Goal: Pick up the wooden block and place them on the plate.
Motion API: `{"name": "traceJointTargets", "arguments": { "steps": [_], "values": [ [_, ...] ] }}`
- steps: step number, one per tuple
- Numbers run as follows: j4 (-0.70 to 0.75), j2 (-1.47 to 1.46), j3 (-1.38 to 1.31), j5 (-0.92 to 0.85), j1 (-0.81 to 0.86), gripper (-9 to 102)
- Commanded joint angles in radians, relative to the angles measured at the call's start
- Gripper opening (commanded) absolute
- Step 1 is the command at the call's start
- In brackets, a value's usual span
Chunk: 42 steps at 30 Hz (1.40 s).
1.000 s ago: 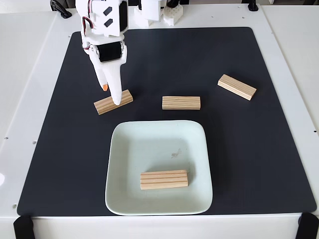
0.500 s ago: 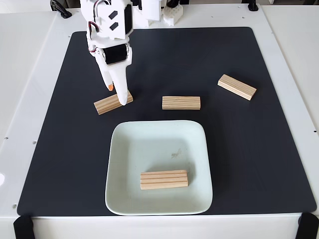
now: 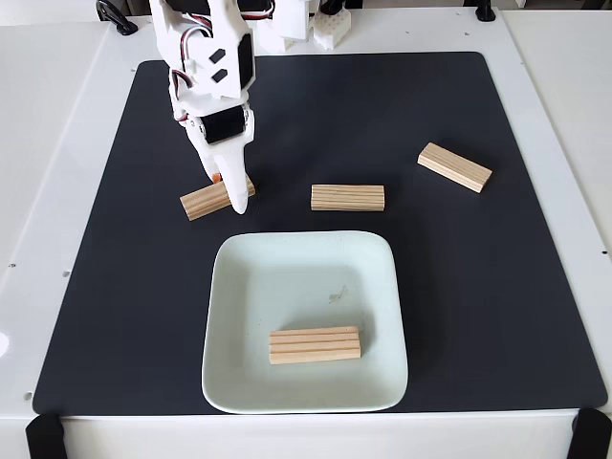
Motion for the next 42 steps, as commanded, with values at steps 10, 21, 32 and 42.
{"name": "traceJointTargets", "arguments": {
  "steps": [10, 21, 32, 42],
  "values": [
    [-0.009, -0.018, -0.060, 0.008, 0.009, 28],
    [-0.008, -0.020, -0.051, 0.008, 0.018, 14],
    [-0.006, -0.018, -0.049, 0.008, 0.017, -1],
    [-0.006, 0.276, -0.051, 0.202, -0.055, 0]
  ]
}}
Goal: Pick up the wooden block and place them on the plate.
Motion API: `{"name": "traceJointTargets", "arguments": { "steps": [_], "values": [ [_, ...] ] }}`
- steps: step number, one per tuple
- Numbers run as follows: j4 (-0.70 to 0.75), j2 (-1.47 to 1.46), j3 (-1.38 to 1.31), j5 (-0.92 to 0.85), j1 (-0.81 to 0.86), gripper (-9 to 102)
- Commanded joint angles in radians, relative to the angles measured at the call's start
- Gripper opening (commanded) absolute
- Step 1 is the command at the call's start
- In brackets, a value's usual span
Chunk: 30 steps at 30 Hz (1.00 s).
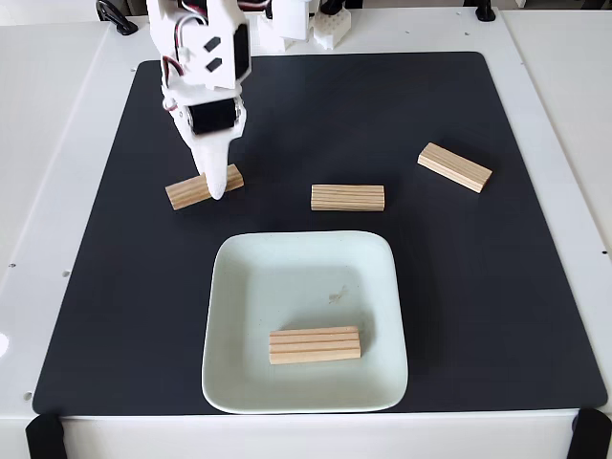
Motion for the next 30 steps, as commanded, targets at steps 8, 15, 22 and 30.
{"name": "traceJointTargets", "arguments": {
  "steps": [8, 15, 22, 30],
  "values": [
    [-0.037, 0.262, -0.086, 0.354, -0.173, 0],
    [-0.172, -0.031, -0.394, 0.523, -0.212, 0],
    [-0.196, -0.362, -0.785, 0.606, -0.227, 0],
    [-0.196, -0.618, -1.129, 0.686, -0.264, 0]
  ]
}}
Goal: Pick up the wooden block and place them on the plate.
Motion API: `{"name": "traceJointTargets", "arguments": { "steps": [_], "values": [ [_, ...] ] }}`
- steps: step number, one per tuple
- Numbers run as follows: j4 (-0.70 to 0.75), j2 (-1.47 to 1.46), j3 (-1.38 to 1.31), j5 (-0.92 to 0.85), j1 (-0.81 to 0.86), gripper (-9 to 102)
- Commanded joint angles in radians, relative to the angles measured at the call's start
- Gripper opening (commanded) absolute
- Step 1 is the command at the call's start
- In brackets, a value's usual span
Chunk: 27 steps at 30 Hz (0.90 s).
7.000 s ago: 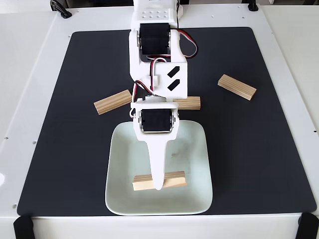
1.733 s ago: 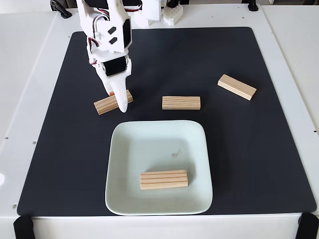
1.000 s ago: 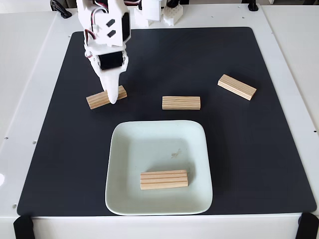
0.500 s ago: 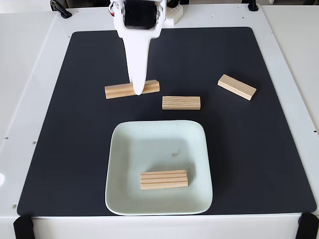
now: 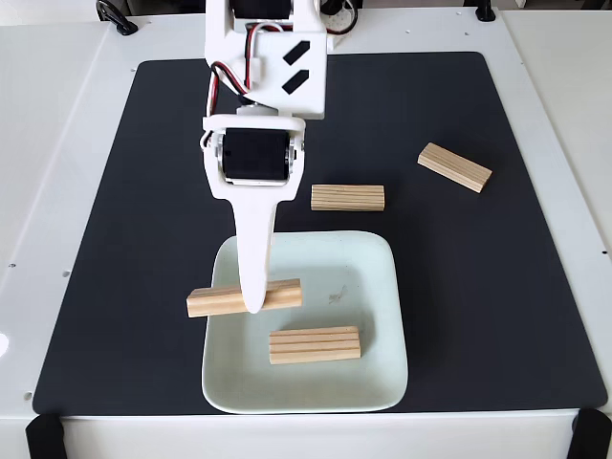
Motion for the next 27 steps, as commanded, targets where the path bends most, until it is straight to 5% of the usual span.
{"name": "traceJointTargets", "arguments": {
  "steps": [1, 27],
  "values": [
    [-0.017, -0.040, -0.153, 0.023, -0.032, 0],
    [-0.115, -0.215, -0.206, 0.021, -0.061, -1]
  ]
}}
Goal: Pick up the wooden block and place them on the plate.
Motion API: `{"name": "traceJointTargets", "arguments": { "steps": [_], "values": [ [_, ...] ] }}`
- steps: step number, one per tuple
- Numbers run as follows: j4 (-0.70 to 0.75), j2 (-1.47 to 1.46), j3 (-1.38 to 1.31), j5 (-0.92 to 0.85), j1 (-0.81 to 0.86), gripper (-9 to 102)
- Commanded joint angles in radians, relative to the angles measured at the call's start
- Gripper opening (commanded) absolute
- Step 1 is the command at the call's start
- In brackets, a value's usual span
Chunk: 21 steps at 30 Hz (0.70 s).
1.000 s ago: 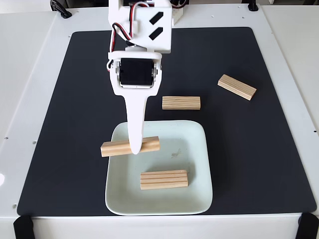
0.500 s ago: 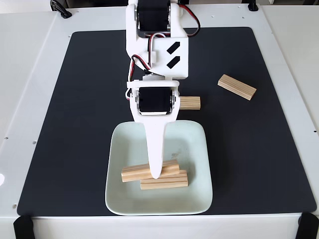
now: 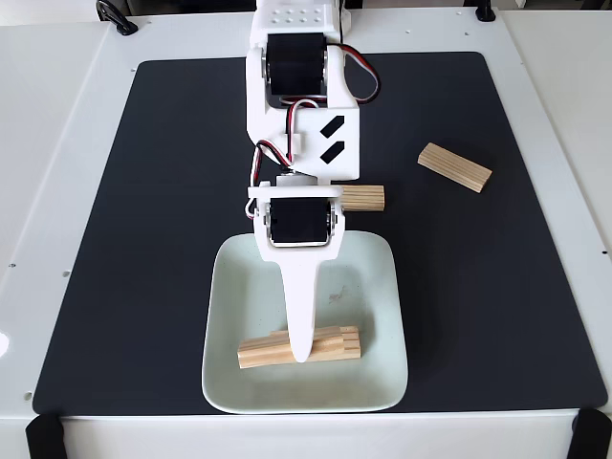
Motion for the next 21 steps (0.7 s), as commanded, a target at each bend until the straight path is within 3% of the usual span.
{"name": "traceJointTargets", "arguments": {
  "steps": [1, 15, 21],
  "values": [
    [-0.021, 0.018, -0.055, 0.008, -0.008, -1],
    [-0.018, 0.017, -0.041, 0.009, -0.041, 0],
    [-0.012, 0.017, -0.040, 0.009, -0.046, 15]
  ]
}}
